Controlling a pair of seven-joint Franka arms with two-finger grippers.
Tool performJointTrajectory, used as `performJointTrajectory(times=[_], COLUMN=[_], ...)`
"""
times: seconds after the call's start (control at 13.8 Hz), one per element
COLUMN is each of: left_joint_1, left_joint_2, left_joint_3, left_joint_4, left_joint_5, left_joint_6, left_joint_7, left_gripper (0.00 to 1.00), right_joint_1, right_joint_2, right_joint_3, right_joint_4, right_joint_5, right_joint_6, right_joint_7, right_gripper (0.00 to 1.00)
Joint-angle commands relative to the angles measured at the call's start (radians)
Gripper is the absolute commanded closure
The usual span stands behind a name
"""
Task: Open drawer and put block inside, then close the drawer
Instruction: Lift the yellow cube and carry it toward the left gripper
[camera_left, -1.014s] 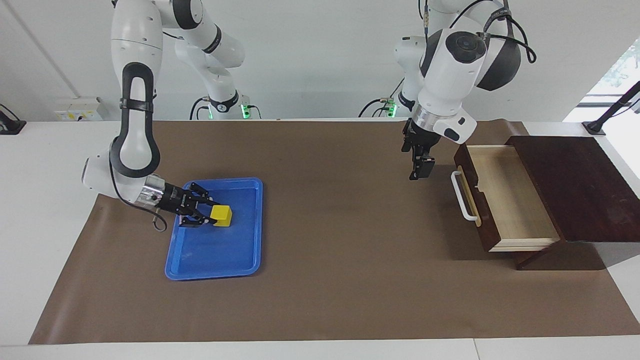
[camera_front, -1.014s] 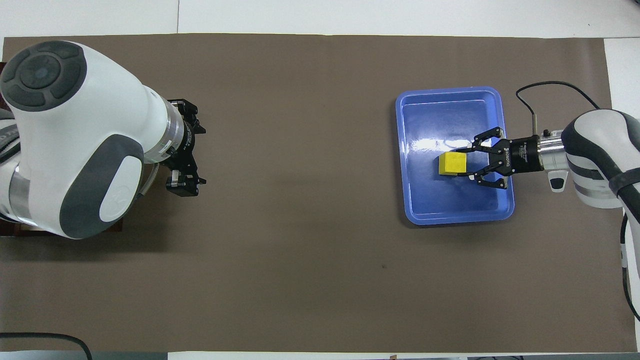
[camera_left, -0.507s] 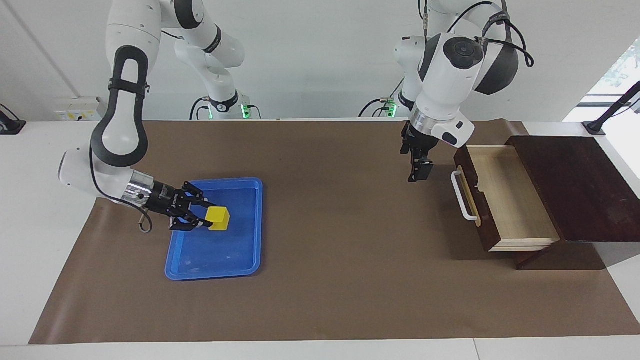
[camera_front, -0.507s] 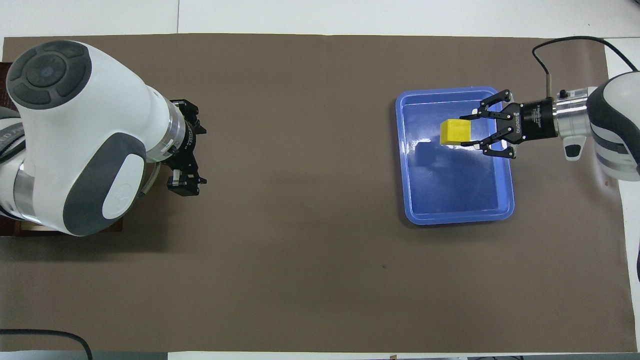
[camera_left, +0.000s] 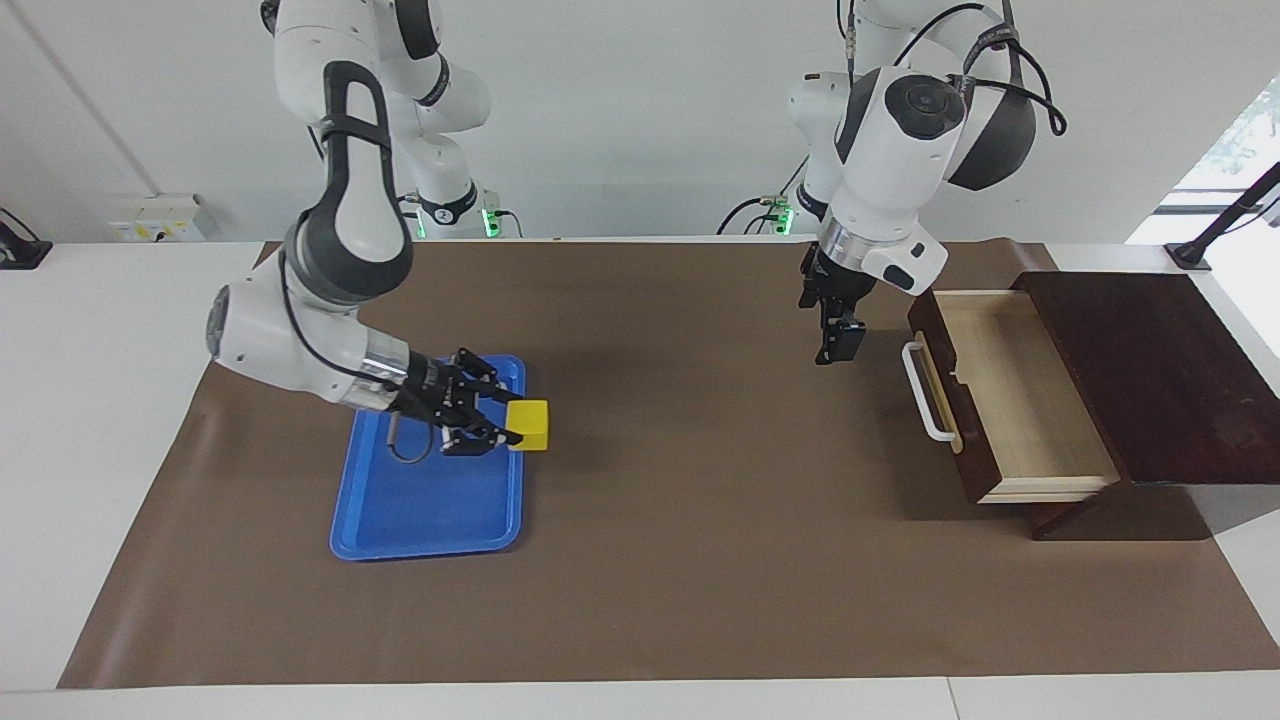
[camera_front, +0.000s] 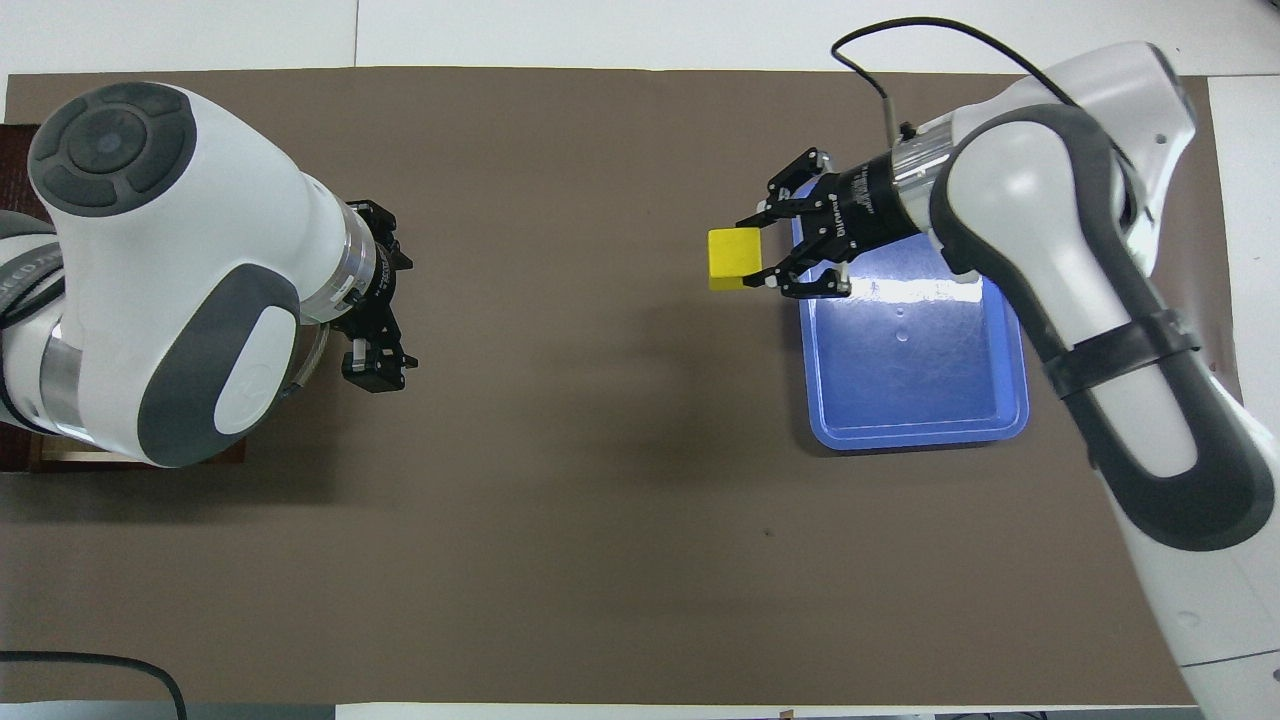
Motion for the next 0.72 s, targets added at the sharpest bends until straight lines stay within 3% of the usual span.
performJointTrajectory(times=[0.0,0.58,0.65], left_joint_1=[-0.062,-0.119,-0.177], left_joint_2=[0.063,0.209,0.254], left_joint_3=[0.017,0.025,0.032], left_joint_4=[0.043,0.208,0.23], left_joint_5=[0.027,-0.012,0.001], left_joint_6=[-0.004,-0.009,-0.003], left_joint_7=[-0.061,-0.204,-0.249], left_gripper=[0.0,0.0,0.0], right_joint_1=[0.057,0.164,0.18], right_joint_2=[0.027,0.027,0.027], right_joint_3=[0.003,0.008,0.008], right_joint_4=[0.059,0.054,0.047], right_joint_5=[-0.012,0.057,0.075], right_joint_6=[-0.004,0.149,0.183], right_joint_7=[0.081,0.091,0.091], right_gripper=[1.0,1.0,1.0])
